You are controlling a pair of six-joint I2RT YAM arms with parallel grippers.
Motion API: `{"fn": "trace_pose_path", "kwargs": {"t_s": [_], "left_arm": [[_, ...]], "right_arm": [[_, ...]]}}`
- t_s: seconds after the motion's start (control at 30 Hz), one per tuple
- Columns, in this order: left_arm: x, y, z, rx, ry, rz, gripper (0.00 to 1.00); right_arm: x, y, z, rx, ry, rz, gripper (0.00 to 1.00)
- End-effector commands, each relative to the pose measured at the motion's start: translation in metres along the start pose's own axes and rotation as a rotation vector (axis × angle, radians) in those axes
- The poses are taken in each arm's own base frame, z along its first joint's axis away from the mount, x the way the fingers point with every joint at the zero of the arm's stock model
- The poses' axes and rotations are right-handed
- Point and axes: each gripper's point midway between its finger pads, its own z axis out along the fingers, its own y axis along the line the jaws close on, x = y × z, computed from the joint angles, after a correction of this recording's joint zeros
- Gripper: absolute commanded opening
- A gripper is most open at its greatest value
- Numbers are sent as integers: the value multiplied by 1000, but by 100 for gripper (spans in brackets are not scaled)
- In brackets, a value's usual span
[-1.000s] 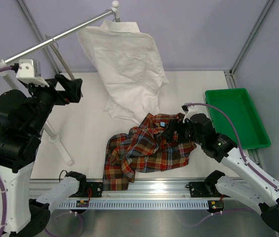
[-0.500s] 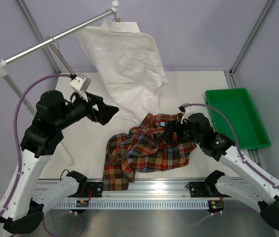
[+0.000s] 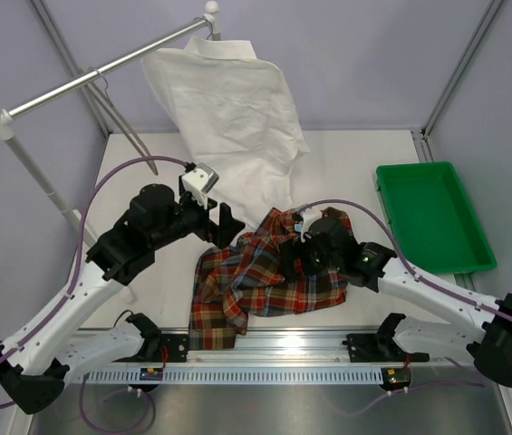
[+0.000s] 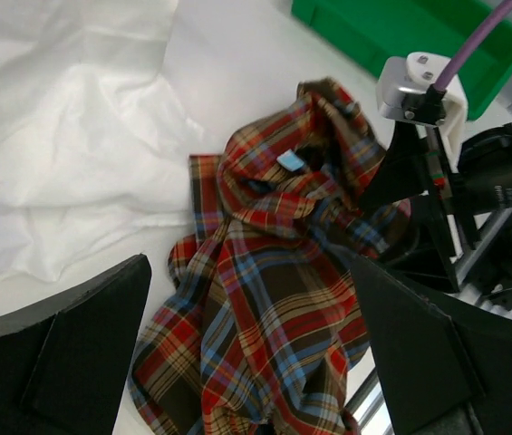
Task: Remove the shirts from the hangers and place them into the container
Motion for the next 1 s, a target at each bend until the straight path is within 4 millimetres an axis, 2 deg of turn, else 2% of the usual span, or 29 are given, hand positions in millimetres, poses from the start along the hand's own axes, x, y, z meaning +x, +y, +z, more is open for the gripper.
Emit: {"fn": "trace_pose_path", "kwargs": {"t_s": [0.0,0.13,0.17,0.37,0.5,0.67,0.8,0.83,0.9,0.93,0.97], "left_arm": [[10,13,10,-57,-12,51,99],[29,27,12,-114,20,72,99],[29,29,12,-122,16,86,99],[39,35,12,-147,30,99,99],[47,37,15,-151,67,90,99],[52,37,17,-151,89,90,99],[51,45,15,-197,85,95,99],[52,46,14,-202,88,95,99],[52,47,14,-208,89,97,99],[52,48,14,-211,89,99,99],[52,48,14,-214,88,96,99]], "right_arm": [[-23,23,11,6,-56,-80,99],[-20,24,30,132,-25,-98,99],[-24,16,32,209,-46,-59,100],[-22,-8,45,404,-73,77,100],[-7,-29,60,531,6,97,99],[3,-43,78,555,63,133,100],[10,-59,90,555,107,179,78],[12,-64,91,556,121,196,63],[15,-66,94,556,137,201,48],[15,-66,95,553,138,200,33],[15,-64,96,540,144,196,24]]}}
